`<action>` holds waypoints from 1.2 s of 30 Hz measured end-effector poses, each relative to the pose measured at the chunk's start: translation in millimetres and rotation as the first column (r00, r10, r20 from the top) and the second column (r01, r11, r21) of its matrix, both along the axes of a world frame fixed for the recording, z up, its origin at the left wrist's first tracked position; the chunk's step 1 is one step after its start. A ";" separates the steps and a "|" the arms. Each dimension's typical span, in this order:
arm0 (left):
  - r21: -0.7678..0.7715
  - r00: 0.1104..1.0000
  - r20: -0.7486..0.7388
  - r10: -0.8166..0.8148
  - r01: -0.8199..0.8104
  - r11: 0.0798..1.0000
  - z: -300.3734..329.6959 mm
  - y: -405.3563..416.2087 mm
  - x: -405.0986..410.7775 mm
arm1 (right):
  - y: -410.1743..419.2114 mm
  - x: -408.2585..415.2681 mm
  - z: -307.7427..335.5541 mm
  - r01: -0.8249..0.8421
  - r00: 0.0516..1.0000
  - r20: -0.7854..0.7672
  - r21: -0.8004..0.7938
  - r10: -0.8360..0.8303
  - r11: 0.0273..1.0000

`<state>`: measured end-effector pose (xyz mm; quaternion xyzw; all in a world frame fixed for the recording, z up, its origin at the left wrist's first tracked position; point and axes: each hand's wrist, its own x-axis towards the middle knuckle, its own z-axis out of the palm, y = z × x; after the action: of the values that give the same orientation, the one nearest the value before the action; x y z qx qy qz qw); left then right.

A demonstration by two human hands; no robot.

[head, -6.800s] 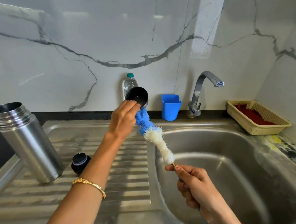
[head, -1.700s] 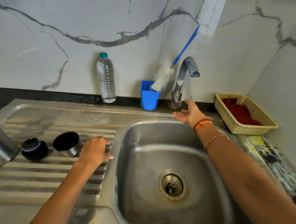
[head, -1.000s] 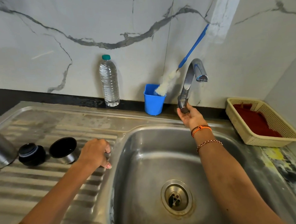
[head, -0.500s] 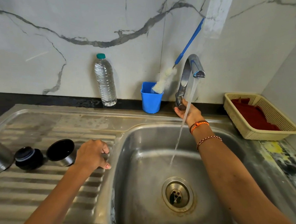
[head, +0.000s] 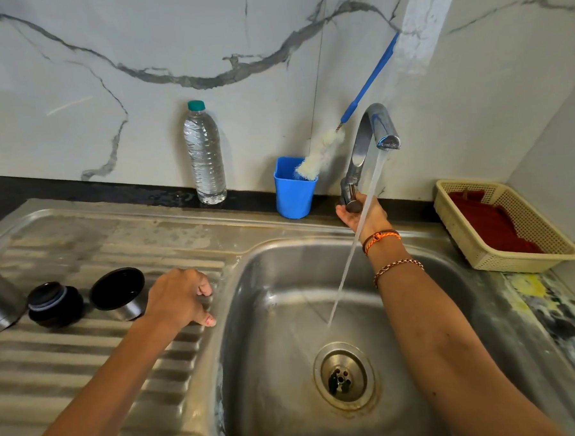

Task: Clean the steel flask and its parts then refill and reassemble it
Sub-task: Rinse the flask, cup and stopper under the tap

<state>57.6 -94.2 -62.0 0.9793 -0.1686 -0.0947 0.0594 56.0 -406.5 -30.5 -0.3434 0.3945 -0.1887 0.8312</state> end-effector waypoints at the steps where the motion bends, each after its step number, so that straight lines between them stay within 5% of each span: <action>1: 0.002 1.000 -0.002 0.000 0.000 1.000 -0.7 -0.1 0.9 | -0.2 0.1 -1.4 -0.014 1.000 -0.012 -0.008 0.014 1.000; 5: -0.030 1.000 -0.001 -0.028 0.028 0.999 1.7 -1.8 4.8 | 5.2 -10.9 -2.6 -0.042 0.997 -0.076 -0.092 0.035 0.995; 7: -0.120 0.987 0.133 -0.090 0.106 0.987 4.8 -2.1 -3.8 | 12.6 -32.2 -2.1 0.209 0.974 -0.065 -0.136 -0.219 0.968; 10: -0.400 0.811 0.580 -0.081 0.370 0.838 -4.9 9.8 -27.0 | 48.5 -77.4 2.9 0.708 0.695 0.243 -0.391 -0.676 0.588; 13: -0.534 0.559 0.802 0.211 0.512 0.672 -7.1 32.7 -49.4 | 107.1 -111.3 15.3 0.693 0.716 0.544 -0.624 -0.437 0.360; 18: -0.703 0.342 0.691 0.637 0.523 0.482 16.5 97.3 -30.5 | 191.5 -109.6 48.4 0.550 0.805 0.581 -0.807 0.122 0.215; 20: -0.796 0.378 0.590 0.713 0.420 0.436 25.2 137.0 -13.9 | 240.0 -89.2 56.9 0.403 0.842 0.463 -0.881 0.277 0.246; 22: -0.893 0.520 0.449 0.727 0.290 0.345 25.6 170.8 -3.8 | 291.6 -68.3 61.4 0.139 0.863 0.243 -0.957 0.443 0.255; 25: -0.951 0.787 0.251 0.563 0.091 0.296 14.9 203.2 4.7 | 356.9 -33.6 63.8 -0.235 0.751 -0.093 -0.963 0.653 0.133; 27: -0.949 0.889 0.092 0.448 -0.058 0.309 11.3 218.8 16.0 | 392.4 -7.9 71.4 -0.359 0.686 -0.182 -0.927 0.705 0.110; 31: -0.956 0.904 -0.041 0.425 -0.158 0.245 20.6 242.5 42.5 | 442.0 38.1 83.4 -0.469 0.636 -0.208 -0.869 0.743 0.157; 36: -0.968 0.875 0.092 0.476 -0.034 0.250 36.1 260.7 38.5 | 471.9 34.7 86.4 -0.291 0.707 -0.087 -0.940 0.701 0.177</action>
<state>96.2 166.5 -25.9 0.7629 -0.0338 0.2199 0.6070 90.7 65.3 55.9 -0.8072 -0.0801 -0.1436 0.5669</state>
